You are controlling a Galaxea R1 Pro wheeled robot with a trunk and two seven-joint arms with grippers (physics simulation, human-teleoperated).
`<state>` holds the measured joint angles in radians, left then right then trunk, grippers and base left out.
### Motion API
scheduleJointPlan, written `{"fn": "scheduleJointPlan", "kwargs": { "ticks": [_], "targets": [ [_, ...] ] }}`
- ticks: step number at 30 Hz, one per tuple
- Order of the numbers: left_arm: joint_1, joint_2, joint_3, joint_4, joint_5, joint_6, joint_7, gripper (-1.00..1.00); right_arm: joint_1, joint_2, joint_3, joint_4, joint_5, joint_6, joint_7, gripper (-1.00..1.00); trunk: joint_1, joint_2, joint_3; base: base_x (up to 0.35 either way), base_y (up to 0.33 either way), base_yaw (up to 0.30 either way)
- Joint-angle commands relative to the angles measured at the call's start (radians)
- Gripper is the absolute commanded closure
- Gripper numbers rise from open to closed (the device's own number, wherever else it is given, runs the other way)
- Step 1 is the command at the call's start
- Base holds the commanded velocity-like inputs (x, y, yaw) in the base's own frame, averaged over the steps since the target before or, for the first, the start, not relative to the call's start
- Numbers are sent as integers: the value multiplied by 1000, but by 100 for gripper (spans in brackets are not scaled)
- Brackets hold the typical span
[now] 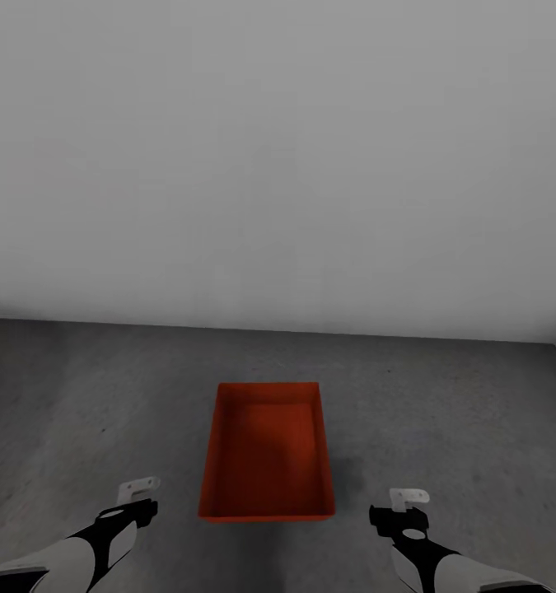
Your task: Move the two storage containers from the living room to the garage. In the garage, place one container on the floor and stack the other container on top of it (either order is fine).
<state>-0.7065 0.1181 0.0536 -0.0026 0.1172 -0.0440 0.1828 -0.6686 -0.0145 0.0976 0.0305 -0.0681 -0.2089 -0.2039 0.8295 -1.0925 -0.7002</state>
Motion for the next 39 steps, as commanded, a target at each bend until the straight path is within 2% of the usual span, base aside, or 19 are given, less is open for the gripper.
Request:
{"fn": "scheduleJointPlan", "kwargs": {
  "ticks": [1, 11, 27, 39],
  "targets": [
    [-1, 0, 5, 1, 7, -5, -1, -100, -1, 0, 8, 3, -7, -6, -2, -100, 0, -1, -1, 0, 0, 0],
    [-1, -1, 5, 1, 7, 2, 5, -100, 5, 1, 8, 3, -8, -4, -2, -100, 0, -1, -1, -102, 0, 0],
    [-1, -2, 5, 3, 7, 10, 7, -100, 39, 0, 8, 3, -10, -4, -2, -100, 0, -1, -1, -329, 0, 0],
    [1, 0, 6, 2, 8, 61, 9, -100, 64, -1, 8, 3, -14, -4, 2, -100, 0, -1, -1, -346, 0, 0]
  ]
}}
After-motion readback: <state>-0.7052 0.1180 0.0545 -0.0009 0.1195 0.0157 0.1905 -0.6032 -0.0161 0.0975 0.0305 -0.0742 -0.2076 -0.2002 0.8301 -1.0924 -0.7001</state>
